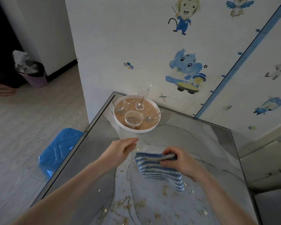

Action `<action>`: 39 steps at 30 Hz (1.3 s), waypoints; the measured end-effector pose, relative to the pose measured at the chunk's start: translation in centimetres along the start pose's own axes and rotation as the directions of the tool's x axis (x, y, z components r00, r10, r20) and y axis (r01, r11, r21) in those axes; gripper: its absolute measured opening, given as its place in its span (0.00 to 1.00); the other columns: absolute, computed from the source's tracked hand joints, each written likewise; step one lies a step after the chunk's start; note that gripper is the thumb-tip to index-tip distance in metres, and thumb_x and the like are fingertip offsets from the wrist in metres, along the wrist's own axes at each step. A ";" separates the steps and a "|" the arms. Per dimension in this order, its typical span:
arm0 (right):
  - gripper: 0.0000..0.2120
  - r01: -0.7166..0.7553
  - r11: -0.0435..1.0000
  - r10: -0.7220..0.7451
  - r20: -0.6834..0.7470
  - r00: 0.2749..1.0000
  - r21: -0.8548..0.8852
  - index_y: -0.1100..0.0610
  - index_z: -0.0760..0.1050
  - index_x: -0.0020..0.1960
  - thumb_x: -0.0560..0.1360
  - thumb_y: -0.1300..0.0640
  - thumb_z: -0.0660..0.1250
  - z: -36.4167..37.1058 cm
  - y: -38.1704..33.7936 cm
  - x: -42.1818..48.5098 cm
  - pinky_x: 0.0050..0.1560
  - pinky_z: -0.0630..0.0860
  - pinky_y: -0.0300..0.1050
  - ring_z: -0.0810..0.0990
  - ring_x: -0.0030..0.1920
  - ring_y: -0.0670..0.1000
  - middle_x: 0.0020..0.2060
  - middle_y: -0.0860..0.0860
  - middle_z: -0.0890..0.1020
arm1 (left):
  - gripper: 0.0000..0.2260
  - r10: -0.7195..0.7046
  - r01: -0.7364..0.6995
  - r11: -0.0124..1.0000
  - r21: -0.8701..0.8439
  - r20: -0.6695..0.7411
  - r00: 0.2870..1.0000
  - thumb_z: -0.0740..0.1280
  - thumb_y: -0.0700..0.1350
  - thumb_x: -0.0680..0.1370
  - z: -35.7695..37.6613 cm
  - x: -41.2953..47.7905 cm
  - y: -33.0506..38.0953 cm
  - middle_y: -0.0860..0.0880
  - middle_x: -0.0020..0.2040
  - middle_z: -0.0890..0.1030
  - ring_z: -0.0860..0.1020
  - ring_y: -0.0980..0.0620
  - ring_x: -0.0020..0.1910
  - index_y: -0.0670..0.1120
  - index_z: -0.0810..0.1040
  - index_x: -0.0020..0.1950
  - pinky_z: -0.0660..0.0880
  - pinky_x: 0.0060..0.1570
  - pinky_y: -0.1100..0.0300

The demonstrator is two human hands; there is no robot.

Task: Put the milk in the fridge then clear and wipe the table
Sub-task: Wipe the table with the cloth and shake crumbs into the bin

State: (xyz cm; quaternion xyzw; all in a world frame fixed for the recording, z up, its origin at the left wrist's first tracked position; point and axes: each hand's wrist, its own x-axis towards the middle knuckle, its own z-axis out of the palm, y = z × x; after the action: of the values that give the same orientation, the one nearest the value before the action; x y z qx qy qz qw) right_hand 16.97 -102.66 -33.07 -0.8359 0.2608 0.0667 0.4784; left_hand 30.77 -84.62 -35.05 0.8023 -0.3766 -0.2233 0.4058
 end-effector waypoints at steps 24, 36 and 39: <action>0.07 0.270 0.962 -0.260 0.187 0.947 -0.033 0.52 0.71 0.43 0.72 0.60 0.68 8.9 -6.0 13.5 0.37 0.69 0.32 0.72 0.36 0.42 0.35 0.46 0.74 | 0.14 -0.134 0.143 0.958 0.249 -0.054 0.990 0.65 0.42 0.76 -6.5 1.8 -8.0 0.58 0.35 0.71 0.70 0.64 0.34 0.57 0.64 0.38 0.66 0.32 0.72; 0.20 0.413 0.814 -0.246 0.401 0.882 -0.409 0.59 0.70 0.66 0.75 0.68 0.58 19.3 1.1 22.7 0.63 0.61 0.39 0.69 0.67 0.54 0.67 0.55 0.72 | 0.27 -0.216 0.174 0.900 0.401 0.062 0.974 0.57 0.33 0.76 -0.2 3.4 -21.3 0.46 0.73 0.63 0.63 0.47 0.71 0.46 0.57 0.74 0.60 0.69 0.57; 0.23 0.426 0.778 -0.223 0.430 0.875 -0.461 0.57 0.71 0.65 0.73 0.70 0.56 19.0 1.8 22.2 0.62 0.61 0.39 0.69 0.67 0.54 0.67 0.54 0.72 | 0.27 -0.210 0.163 0.903 0.397 0.076 0.975 0.56 0.31 0.76 1.4 3.0 -21.5 0.46 0.74 0.61 0.59 0.48 0.74 0.45 0.58 0.74 0.57 0.71 0.57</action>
State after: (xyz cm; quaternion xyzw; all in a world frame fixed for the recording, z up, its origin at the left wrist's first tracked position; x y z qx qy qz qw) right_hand 37.71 -95.74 -52.59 -0.9430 -0.0094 0.2013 0.2647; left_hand 40.78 -79.29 -53.57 0.8845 -0.3581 -0.2288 0.1926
